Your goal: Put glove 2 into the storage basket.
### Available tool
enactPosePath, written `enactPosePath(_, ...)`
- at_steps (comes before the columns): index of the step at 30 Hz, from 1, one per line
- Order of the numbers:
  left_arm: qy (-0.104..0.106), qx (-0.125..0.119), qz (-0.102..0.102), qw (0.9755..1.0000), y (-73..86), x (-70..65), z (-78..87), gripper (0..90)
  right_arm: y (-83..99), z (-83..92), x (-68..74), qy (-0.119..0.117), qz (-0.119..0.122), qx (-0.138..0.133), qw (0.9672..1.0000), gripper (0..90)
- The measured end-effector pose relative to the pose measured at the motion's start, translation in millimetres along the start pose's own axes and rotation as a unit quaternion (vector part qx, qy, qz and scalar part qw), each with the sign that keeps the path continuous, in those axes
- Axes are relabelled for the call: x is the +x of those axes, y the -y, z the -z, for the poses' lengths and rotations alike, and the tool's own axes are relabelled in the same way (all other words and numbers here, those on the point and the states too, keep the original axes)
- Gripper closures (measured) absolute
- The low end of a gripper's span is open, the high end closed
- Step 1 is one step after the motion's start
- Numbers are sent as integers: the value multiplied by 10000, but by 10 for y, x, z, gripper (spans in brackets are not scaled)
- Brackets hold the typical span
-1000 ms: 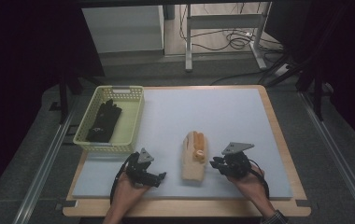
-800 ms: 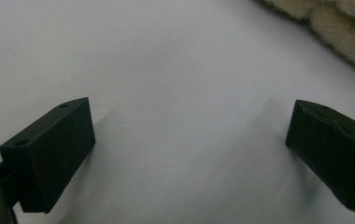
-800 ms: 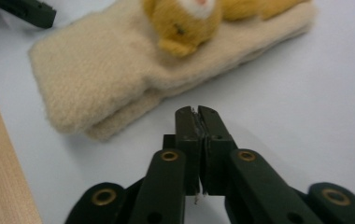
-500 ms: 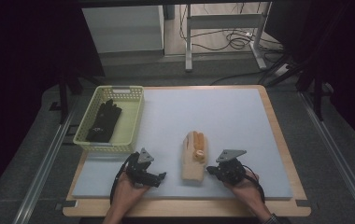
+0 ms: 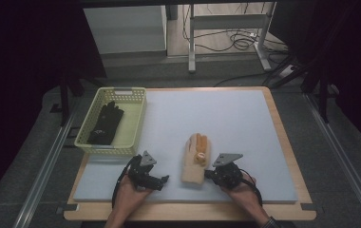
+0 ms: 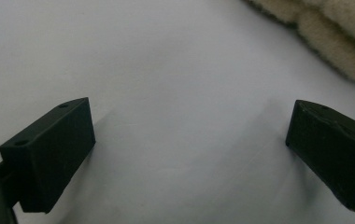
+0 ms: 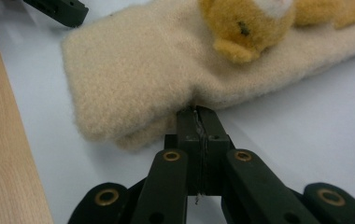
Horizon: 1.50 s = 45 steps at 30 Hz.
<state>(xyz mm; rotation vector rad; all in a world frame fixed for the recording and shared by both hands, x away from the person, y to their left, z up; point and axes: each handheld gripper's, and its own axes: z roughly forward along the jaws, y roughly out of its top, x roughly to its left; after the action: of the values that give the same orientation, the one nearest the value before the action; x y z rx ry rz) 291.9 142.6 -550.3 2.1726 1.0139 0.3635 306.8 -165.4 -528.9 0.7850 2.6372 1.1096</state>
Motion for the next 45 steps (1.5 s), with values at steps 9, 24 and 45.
enactPosePath(9, 29, 41, -23, 10000, 48, 34, 58, 30, -91, -117, 53, -3, -15, -40, 10000, 873)
enactPosePath(24, 29, 59, -24, 10000, 123, 146, 123, 17, -324, -393, 98, 86, 17, -113, 9999, 866)
enactPosePath(45, 20, 67, -15, 10000, 125, 144, 118, 11, -515, -540, 128, 119, 92, -115, 9998, 781)
